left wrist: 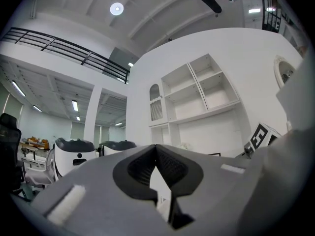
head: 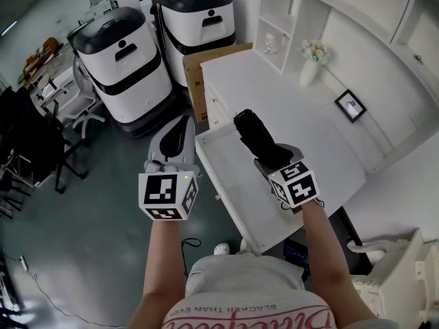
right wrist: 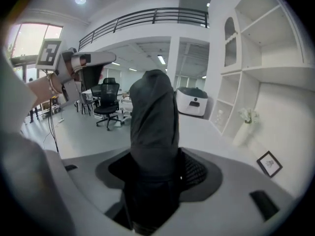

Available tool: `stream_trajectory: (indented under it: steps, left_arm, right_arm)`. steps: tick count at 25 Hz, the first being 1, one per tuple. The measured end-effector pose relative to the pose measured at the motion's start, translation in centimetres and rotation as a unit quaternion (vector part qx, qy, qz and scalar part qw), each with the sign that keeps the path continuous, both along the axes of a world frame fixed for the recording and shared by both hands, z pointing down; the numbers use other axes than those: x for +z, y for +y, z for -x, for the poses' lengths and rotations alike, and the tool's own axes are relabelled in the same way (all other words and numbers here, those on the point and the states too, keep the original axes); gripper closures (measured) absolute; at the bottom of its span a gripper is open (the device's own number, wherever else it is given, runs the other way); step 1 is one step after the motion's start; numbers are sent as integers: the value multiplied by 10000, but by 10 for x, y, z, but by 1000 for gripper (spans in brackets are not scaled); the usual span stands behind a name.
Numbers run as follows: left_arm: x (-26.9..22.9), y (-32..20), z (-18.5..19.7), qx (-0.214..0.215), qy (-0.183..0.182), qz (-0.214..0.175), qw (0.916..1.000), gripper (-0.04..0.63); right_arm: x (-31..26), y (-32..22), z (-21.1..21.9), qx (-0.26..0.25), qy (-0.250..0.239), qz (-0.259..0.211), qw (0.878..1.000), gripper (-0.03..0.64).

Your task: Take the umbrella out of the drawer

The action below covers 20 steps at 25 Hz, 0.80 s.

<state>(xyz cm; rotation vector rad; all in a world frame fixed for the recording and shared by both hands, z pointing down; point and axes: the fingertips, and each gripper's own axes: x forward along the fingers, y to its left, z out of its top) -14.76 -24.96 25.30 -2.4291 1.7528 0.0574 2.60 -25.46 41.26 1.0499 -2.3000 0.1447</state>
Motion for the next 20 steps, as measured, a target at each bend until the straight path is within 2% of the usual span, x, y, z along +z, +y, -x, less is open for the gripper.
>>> stream_trajectory:
  steps: [8,12,20]
  left_arm:
    - [-11,-2,-2,34,15,-137,9999,588]
    - [-14,-3,-4,53,18,-174,9998,588]
    - [-18,-3,-8,52,32,-235,9997,588]
  right_arm:
    - [-47,-1,-19,512,-561,-641,9950,345]
    - [-69,-2,-31,754,-1005,-968,9873,347]
    - [-103,-1,-57,1136,-1469,-1583,9698,347]
